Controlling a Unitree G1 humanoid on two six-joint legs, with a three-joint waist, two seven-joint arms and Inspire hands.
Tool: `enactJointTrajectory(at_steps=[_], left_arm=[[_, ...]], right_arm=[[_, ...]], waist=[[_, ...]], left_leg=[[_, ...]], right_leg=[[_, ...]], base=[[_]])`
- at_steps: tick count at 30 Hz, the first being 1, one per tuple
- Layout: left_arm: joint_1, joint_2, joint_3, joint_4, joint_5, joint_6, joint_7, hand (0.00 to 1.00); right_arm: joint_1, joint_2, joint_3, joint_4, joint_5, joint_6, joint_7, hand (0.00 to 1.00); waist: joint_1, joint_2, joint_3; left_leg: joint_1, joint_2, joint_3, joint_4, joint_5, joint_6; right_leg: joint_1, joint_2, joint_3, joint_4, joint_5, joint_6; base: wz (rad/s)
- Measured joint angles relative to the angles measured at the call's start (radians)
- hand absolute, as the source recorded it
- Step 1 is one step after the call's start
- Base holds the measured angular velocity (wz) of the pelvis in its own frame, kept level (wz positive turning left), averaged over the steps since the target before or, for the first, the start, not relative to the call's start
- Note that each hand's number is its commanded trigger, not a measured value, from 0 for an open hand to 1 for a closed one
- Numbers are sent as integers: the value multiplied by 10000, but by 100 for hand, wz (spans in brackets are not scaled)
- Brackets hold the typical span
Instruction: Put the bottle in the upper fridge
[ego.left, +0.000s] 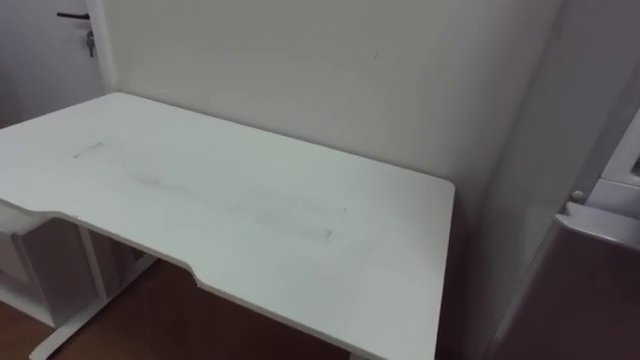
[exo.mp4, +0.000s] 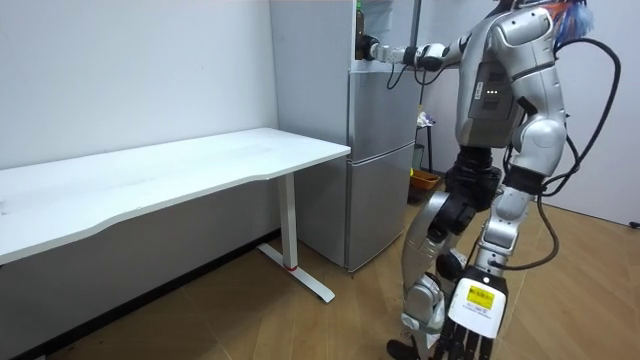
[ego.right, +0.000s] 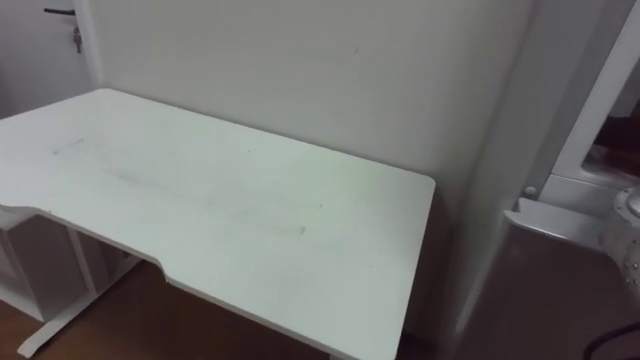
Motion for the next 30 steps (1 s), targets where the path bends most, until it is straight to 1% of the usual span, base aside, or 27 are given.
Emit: enactJointTrajectory(at_steps=[3, 5, 7, 11, 13, 18, 23, 26, 27, 30], left_arm=[[35, 0, 25, -5, 4, 2, 0, 0], [42, -9, 125, -3, 18, -3, 0, 0], [39, -88, 448, 17, 11, -32, -6, 0], [30, -230, 640, 26, 6, -35, -8, 0], [30, -391, 747, 41, 10, -16, -11, 0], [1, -539, 804, 103, 12, 44, -89, 0], [-32, -595, 811, 237, 6, 43, -254, 0], [-53, -608, 811, 350, 7, 40, -297, 0], [-76, -616, 812, 375, 10, 43, -303, 0], [-99, -627, 829, 385, 25, 42, -278, 0]], right_arm=[[0, -1, -4, 10, 7, 71, 276, 0], [0, -1, -49, 6, 5, 83, 551, 0], [1, -2, -199, -23, 17, 93, 918, 0], [2, -1, -418, -157, 15, 161, 1247, 0], [10, 1, -418, -204, 13, 182, 1494, 0], [29, 3, -436, -212, -32, 277, 1887, 0], [74, 8, -522, -383, -31, 353, 2082, 0], [75, 9, -527, -447, -31, 357, 2192, 0], [108, 20, -530, -575, -31, 359, 2205, 0], [869, 39, -807, -1830, -8, 364, 2239, 0]], waist=[[-100, -50, 25], [-207, -82, 17], [-320, -111, 6], [-449, -136, -13], [-507, -136, -12], [-531, -166, -43], [-614, -158, -38], [-700, -144, -33], [-767, -134, -25], [-779, -130, -25]], left_leg=[[99, -8, 5, -49, -2, -3], [109, -11, -1, -71, -2, -3], [104, -15, 7, -82, -3, -3], [141, -10, 148, -173, -2, -2], [283, -6, 241, -268, -2, -1], [559, -9, 307, -428, -4, -5], [758, -15, 294, -530, -5, -8], [861, -7, 395, -563, -5, -7], [887, -8, 406, -566, -6, -7], [985, 6, 483, -666, -3, -7]], right_leg=[[87, -1, 1, -49, -22, 11], [105, 8, 0, -155, -25, 12], [103, 7, -13, -173, -24, 13], [131, 3, -10, -168, -19, 19], [228, -2, 21, -209, -22, 25], [482, 6, 39, -348, -31, 48], [601, 0, 44, -367, -38, 58], [649, -3, 104, -361, -37, 58], [687, -6, 99, -368, -38, 60], [716, -3, 271, -360, -40, 63]], base=[[-1], [0], [0], [0], [-4], [-2], [-1], [-5], [0], [-12]])
